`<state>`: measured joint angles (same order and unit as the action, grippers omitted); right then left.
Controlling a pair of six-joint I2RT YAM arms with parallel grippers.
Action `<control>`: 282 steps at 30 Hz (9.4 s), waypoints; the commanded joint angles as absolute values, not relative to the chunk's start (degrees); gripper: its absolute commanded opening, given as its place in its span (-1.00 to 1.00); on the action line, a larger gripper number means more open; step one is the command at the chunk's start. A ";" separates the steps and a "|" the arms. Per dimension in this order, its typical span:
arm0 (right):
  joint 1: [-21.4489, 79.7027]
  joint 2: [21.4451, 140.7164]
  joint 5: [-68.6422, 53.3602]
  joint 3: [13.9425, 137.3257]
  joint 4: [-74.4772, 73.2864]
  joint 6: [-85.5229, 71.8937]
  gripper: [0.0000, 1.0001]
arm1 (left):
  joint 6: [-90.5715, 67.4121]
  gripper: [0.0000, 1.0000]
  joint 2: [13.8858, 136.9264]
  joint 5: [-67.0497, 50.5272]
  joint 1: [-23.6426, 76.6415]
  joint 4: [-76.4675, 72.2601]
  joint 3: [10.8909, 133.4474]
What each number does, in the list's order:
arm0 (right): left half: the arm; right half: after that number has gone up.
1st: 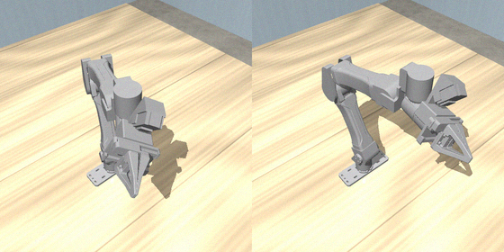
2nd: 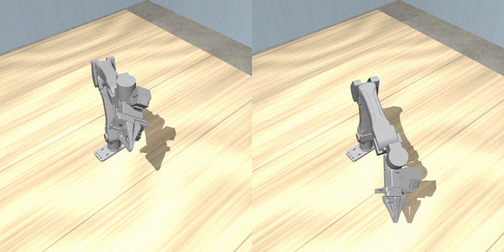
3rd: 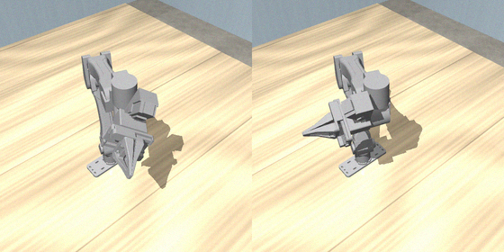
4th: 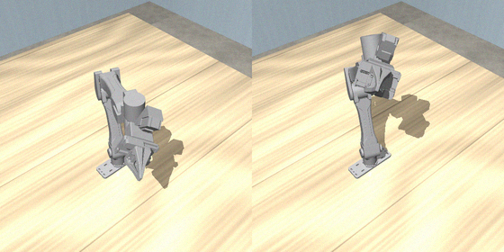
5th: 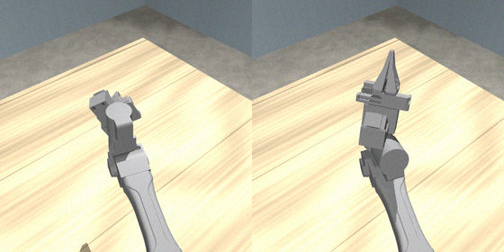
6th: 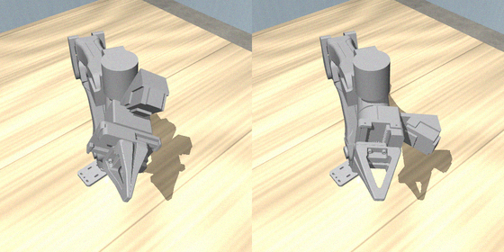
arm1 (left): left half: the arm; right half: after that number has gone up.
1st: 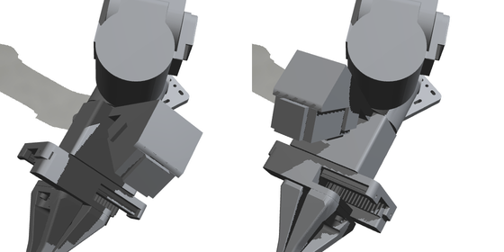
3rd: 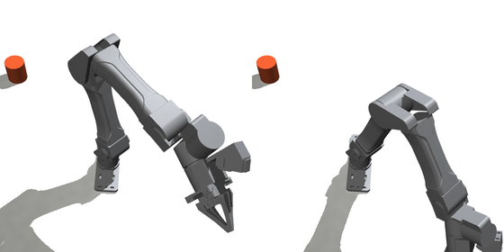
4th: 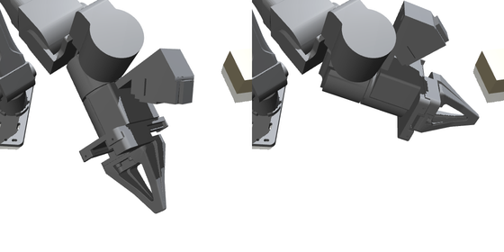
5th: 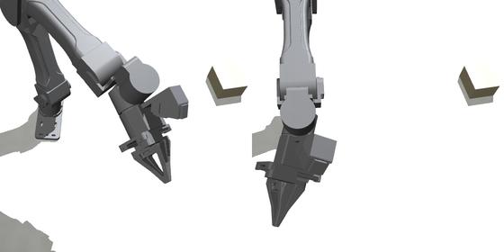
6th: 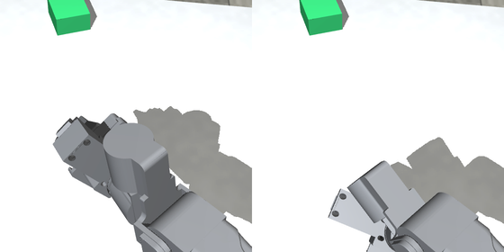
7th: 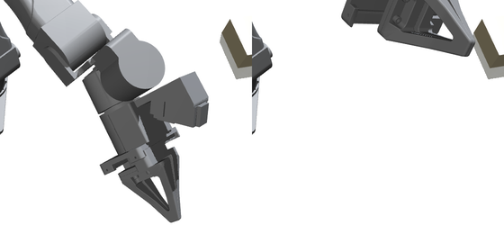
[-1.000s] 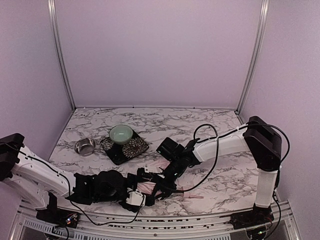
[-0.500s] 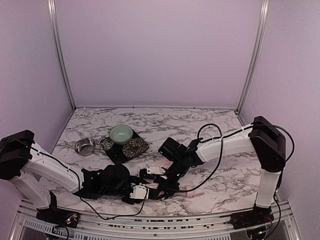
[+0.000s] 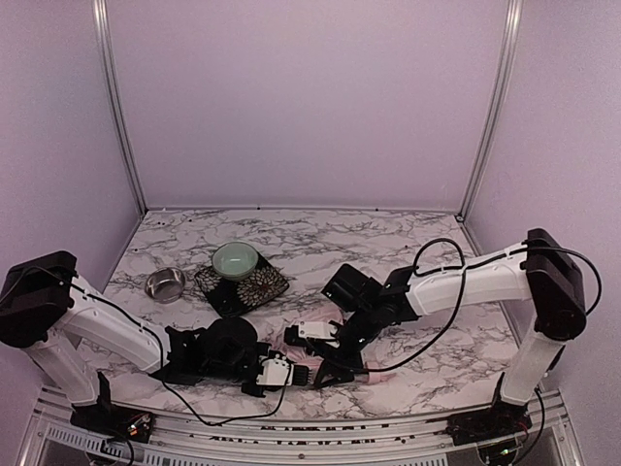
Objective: Put away the umbrella
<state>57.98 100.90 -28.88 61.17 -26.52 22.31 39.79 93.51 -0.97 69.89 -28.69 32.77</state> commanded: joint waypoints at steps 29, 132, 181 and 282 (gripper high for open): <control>40.82 101.93 -47.75 45.53 2.70 -20.60 -0.63 | 35.29 -0.98 94.64 -5.68 70.56 -18.72 32.85; 66.44 98.78 -11.24 48.98 -23.82 28.27 -0.60 | 14.20 0.32 70.68 -12.39 57.40 -35.81 21.55; 52.78 110.34 -35.84 67.49 -35.14 22.26 -0.10 | 33.40 -0.77 94.58 4.83 74.65 -15.41 33.73; 56.79 116.85 -37.77 66.69 -39.57 24.71 -0.83 | 36.61 0.46 94.40 13.05 77.32 -7.75 35.79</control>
<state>57.12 113.01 -42.13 68.55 -33.58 25.69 41.10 90.96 13.54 78.94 -18.55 33.98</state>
